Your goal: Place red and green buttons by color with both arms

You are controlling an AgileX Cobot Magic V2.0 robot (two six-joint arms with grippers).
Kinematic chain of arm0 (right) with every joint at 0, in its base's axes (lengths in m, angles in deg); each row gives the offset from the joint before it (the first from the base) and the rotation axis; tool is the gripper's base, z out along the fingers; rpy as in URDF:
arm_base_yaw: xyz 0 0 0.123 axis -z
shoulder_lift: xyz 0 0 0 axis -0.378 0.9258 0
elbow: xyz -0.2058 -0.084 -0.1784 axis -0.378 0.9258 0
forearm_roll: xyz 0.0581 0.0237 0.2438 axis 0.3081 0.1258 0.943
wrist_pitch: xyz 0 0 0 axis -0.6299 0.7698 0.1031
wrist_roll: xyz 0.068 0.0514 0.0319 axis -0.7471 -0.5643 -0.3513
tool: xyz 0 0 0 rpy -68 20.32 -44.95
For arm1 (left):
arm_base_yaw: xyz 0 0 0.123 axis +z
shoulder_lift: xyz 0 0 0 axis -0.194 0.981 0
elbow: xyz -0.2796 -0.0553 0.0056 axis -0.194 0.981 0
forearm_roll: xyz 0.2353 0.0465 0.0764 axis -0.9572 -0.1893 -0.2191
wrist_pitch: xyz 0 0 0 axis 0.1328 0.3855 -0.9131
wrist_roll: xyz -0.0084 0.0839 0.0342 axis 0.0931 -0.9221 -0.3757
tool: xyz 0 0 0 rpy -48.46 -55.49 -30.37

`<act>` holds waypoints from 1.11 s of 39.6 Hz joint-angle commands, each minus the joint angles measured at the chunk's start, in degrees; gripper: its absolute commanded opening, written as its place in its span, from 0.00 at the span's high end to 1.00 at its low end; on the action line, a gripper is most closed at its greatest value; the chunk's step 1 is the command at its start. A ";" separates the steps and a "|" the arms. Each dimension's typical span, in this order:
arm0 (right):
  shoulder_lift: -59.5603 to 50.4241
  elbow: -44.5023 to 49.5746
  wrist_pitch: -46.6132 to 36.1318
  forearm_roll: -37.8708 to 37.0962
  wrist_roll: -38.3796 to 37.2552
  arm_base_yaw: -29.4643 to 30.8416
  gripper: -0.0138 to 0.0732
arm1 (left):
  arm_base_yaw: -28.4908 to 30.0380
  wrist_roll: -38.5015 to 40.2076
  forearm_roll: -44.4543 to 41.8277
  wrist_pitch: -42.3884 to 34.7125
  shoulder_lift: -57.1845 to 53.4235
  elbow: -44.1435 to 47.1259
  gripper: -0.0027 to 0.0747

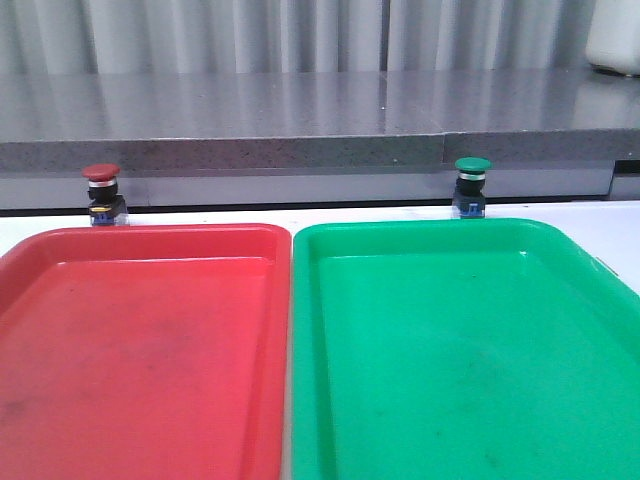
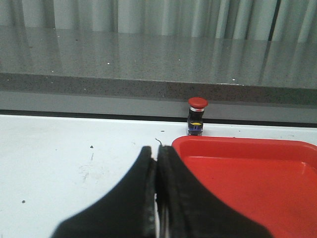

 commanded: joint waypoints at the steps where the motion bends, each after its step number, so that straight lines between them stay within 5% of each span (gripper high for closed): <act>1: -0.94 -0.48 -6.08 -0.15 0.23 0.35 0.98 | 0.05 0.51 0.05 -4.85 -0.84 1.35 0.99; 13: -0.94 -3.98 -11.82 -0.15 0.23 0.35 0.98 | 0.05 0.51 3.37 -17.85 -0.84 -1.40 0.99; 22: 2.21 -18.94 -4.76 -0.15 0.23 0.35 0.98 | 0.05 0.51 0.85 -9.08 3.70 -16.90 0.99; 29: 14.32 -31.04 3.87 0.13 0.18 0.35 0.98 | 0.05 0.51 -1.21 0.34 17.28 -26.14 0.99; 44: 26.45 -36.54 5.05 0.13 0.18 0.35 0.98 | 0.05 0.51 -0.84 1.24 27.46 -28.61 0.96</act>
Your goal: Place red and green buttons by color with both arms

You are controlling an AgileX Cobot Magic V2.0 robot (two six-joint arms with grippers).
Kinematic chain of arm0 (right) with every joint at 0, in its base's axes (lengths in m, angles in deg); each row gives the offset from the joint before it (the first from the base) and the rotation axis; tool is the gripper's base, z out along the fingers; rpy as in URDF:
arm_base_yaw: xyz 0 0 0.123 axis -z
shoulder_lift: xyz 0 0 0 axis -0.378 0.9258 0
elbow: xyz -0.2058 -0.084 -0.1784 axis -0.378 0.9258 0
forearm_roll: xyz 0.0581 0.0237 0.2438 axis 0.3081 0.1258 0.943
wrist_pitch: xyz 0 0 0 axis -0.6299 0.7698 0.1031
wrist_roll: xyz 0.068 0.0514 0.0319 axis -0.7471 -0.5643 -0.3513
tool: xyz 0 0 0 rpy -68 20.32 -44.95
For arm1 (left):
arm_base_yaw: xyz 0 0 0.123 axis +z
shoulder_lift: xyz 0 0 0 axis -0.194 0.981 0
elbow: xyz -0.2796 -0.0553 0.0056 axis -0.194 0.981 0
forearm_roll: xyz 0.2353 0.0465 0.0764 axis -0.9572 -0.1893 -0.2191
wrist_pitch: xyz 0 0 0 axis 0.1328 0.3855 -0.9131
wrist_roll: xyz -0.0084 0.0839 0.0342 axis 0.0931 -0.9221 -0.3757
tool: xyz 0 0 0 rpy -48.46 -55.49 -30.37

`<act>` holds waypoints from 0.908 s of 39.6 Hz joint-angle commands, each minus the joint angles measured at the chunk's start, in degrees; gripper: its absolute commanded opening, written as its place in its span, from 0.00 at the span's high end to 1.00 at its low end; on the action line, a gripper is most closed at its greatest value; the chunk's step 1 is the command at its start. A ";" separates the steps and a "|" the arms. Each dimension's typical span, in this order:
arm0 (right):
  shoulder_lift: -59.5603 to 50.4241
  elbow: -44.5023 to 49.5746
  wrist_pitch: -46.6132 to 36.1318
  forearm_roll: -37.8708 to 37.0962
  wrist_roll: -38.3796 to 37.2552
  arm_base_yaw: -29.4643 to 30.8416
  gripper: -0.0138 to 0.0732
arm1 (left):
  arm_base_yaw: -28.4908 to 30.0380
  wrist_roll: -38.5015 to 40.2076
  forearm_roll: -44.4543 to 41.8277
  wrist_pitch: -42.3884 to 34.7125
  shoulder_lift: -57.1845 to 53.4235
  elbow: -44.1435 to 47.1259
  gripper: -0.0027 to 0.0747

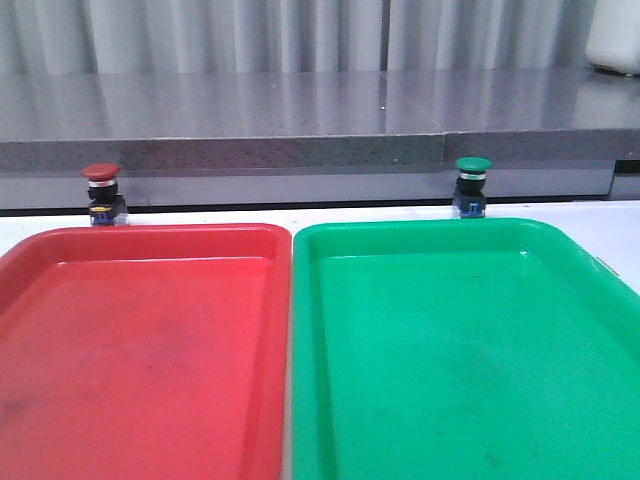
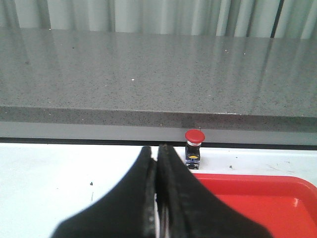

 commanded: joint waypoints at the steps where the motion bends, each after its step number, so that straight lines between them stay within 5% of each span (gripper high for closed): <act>1: 0.96 -2.07 -3.19 -0.09 0.18 0.35 0.96 | 0.05 0.51 0.20 -4.46 0.66 -2.12 0.93; 6: 0.96 -2.07 -2.61 -0.09 0.18 0.35 0.77 | 0.05 0.51 0.20 -5.50 0.66 -2.12 0.61; 9: 0.96 -1.94 -2.67 -0.09 0.18 0.35 0.57 | 0.05 0.51 0.20 -6.00 0.66 -2.12 0.36; 13: 0.96 -1.94 -2.60 -0.09 0.18 0.35 0.30 | 0.05 0.51 1.53 -6.31 0.66 -2.12 0.17; 17: 0.96 -1.94 -2.65 -0.09 0.18 0.35 0.14 | 0.05 0.51 1.53 -6.40 0.66 -2.12 0.13; 36: 0.96 -1.94 -2.65 -0.09 0.18 0.35 0.16 | 0.05 0.51 1.53 -6.92 1.14 -2.22 0.14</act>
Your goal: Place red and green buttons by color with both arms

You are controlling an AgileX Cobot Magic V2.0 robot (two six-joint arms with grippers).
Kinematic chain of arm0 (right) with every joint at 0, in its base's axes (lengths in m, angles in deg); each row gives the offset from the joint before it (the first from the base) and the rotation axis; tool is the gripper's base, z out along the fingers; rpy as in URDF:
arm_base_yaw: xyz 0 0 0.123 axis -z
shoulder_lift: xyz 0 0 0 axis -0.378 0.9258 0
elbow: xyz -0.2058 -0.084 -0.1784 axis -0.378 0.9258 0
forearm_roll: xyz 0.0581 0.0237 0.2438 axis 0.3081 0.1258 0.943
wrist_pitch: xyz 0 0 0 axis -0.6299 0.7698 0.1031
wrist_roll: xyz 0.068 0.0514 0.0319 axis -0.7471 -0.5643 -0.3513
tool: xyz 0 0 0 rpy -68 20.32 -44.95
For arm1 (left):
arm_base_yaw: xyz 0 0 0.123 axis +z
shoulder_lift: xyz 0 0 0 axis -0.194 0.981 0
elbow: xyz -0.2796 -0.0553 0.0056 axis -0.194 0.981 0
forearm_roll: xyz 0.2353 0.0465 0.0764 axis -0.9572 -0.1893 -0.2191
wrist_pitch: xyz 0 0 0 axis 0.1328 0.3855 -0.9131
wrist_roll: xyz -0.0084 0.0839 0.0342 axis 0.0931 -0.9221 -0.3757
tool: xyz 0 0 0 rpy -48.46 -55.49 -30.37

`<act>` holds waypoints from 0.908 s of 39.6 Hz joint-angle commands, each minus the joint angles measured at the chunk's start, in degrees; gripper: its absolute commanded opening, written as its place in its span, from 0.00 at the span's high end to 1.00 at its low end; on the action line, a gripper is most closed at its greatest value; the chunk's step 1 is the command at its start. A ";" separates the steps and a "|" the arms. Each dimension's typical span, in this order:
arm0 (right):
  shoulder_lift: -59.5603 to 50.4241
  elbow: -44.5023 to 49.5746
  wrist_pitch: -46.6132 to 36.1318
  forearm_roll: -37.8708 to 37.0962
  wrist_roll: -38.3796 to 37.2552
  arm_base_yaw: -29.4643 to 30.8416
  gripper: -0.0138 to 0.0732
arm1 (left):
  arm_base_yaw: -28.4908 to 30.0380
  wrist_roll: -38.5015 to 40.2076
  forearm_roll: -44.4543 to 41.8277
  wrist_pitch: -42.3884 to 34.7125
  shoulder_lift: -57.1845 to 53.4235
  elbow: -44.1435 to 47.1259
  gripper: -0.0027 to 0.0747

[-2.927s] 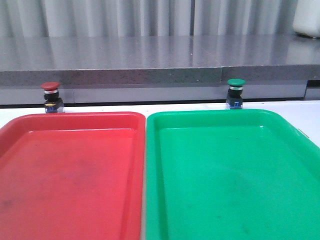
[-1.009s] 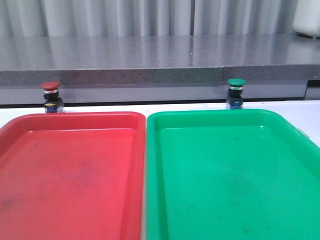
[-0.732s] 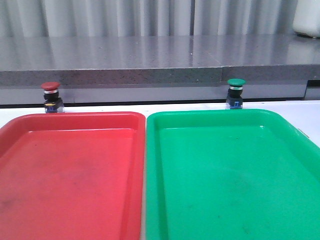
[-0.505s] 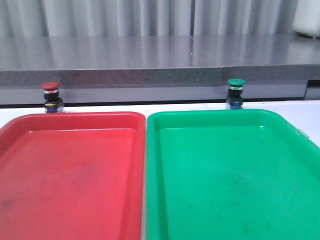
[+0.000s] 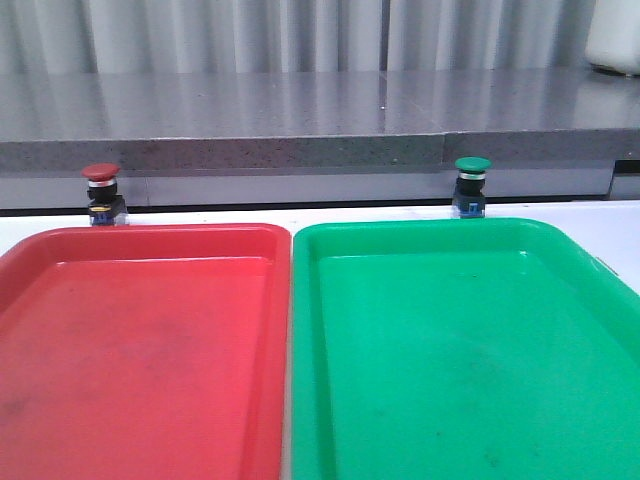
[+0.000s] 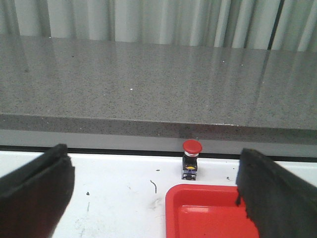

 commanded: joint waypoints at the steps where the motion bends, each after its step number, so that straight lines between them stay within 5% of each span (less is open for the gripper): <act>1: 0.72 -1.94 -4.34 -0.09 0.18 0.35 0.16 | 0.05 0.51 0.54 -5.59 1.57 -2.07 0.14; 12: 0.72 -1.94 -4.34 -0.09 0.18 0.35 0.16 | -3.27 0.51 0.54 -6.66 17.08 -9.86 0.14; 36: 0.72 -1.94 -4.39 -0.09 0.18 0.35 0.16 | -5.56 -0.41 0.42 21.86 62.28 -51.29 0.14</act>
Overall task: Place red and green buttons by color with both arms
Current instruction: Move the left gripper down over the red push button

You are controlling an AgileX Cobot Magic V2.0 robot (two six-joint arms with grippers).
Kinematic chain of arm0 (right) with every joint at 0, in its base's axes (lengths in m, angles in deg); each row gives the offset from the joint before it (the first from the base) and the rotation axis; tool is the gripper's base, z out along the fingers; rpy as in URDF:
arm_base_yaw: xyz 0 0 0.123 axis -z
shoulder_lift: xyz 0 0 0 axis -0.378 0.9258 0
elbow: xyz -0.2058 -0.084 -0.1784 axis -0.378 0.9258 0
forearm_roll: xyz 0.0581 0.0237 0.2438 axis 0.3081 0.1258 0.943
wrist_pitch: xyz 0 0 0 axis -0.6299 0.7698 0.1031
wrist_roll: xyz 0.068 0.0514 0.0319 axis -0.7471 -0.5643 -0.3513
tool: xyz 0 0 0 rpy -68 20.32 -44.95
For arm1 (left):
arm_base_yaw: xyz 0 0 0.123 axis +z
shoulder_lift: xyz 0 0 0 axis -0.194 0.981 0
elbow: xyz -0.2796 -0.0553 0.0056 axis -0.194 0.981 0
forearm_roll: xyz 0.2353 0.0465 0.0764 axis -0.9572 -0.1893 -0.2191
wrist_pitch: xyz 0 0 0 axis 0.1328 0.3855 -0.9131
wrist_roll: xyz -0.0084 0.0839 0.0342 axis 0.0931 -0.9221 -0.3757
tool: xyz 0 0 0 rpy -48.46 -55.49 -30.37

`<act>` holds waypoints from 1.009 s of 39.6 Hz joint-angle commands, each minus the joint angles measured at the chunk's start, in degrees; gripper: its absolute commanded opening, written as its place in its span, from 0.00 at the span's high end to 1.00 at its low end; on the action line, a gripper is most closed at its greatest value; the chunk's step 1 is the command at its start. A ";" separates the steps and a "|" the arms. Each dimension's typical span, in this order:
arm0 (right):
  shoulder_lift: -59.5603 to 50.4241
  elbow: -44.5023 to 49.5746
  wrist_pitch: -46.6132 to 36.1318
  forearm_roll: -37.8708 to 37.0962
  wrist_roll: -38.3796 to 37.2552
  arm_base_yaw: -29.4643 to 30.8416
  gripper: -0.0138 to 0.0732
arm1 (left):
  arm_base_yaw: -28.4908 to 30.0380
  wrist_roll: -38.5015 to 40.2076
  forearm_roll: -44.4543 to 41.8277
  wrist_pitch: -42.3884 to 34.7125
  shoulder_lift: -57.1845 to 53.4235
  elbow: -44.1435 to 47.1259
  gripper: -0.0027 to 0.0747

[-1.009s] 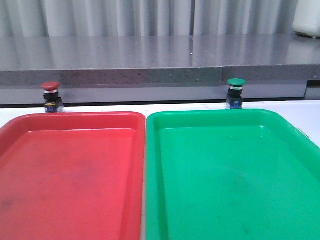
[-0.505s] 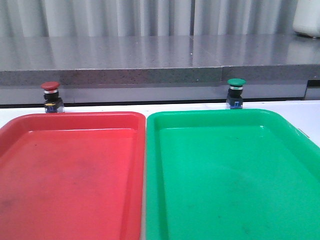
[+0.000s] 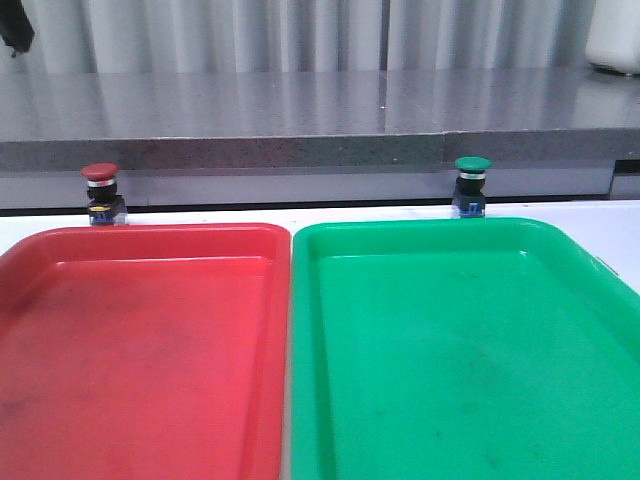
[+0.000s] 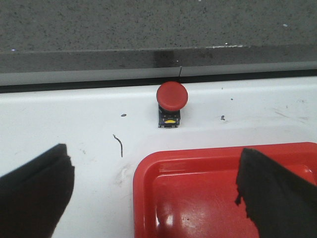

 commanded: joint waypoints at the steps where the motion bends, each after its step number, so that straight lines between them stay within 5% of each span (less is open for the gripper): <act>1: 0.60 -1.94 -4.39 -0.09 0.18 0.35 0.16 | -0.86 0.00 0.42 -0.18 3.77 -7.01 0.14; 24: 0.60 -1.94 -4.39 -0.09 0.18 0.35 0.16 | -4.30 0.00 -4.75 6.37 29.50 -30.43 0.14; 36: 0.60 -1.94 -4.39 -0.09 0.18 0.35 0.16 | -4.19 0.94 -3.83 8.49 34.46 -33.79 0.14; 40: 0.60 -1.94 -4.39 -0.09 0.18 0.35 0.16 | -4.19 0.94 -3.39 8.82 35.40 -33.79 0.24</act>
